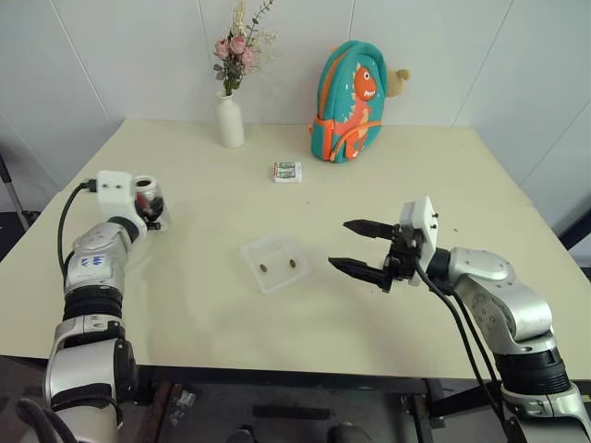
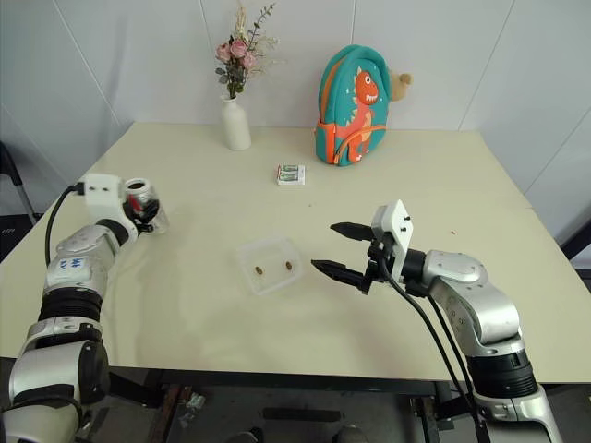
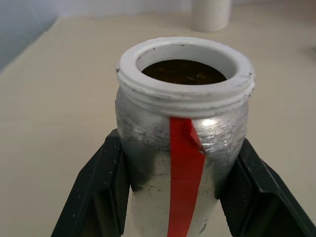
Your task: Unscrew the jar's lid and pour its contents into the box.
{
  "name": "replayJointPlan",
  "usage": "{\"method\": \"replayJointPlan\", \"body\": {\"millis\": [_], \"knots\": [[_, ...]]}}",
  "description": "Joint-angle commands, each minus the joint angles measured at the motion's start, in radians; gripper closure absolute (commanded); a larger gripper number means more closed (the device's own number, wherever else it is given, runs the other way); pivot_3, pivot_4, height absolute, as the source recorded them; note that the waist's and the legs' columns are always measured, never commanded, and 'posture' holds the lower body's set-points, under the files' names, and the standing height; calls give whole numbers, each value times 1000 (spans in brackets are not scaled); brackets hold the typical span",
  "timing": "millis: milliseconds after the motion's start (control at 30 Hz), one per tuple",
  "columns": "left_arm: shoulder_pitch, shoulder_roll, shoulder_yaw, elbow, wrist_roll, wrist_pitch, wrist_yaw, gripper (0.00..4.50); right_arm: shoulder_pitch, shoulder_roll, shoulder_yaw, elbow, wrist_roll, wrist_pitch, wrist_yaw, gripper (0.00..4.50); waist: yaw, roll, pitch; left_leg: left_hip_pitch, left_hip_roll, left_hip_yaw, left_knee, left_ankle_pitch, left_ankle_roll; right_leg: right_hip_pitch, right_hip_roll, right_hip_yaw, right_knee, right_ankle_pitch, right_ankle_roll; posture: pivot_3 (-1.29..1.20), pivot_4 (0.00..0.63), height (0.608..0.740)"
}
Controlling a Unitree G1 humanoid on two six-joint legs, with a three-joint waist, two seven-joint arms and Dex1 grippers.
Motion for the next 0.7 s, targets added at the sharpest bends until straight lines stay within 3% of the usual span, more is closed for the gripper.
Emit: {"method": "replayJointPlan", "body": {"millis": [33, 133, 233, 400, 633, 700], "knots": [[-30, 39, 23, 112, -6, -141, 1, 2444, 3, -42, -20, 33, -39, -87, 50, 31, 1, 0, 0, 1, 0, 0, 0, 0, 0, 1, 0, 0, 0, 0, 0, 0, 150, 740], [-37, 46, 66, 209, -36, -209, 27, 2444, 5, -59, -20, 72, -62, -115, 63, 31, 3, -1, 0, 2, 0, 0, 0, 0, 0, 1, 0, 0, 0, 0, 0, 0, 150, 740], [-4, 45, 9, 255, 16, -305, -38, 2444, 7, -55, -23, 77, -59, -114, 57, 31, 4, -1, 0, 3, 0, 0, 0, 0, 0, 1, 0, 0, 0, 0, 0, 0, 150, 740], [16, 33, 47, 292, -33, -336, -73, 2444, 14, -46, -19, 56, -53, -103, 45, 31, 10, -1, 0, 3, 0, 0, 0, 0, 0, 2, 0, 0, 0, 0, 0, 0, 150, 740], [52, 46, 101, 255, -102, -316, -128, 217, 22, -41, -15, 29, -42, -80, 37, 0, 11, -1, 0, 2, 0, 0, -1, 0, -1, 1, 0, 0, 0, 0, 0, 0, 150, 740], [92, 52, 85, 198, -102, -296, -171, 22, 25, -39, -18, 19, -36, -72, 33, 0, 11, -1, 0, 2, 0, 0, -1, 0, -1, 1, 0, 0, 0, 0, 0, 0, 150, 740]]}}
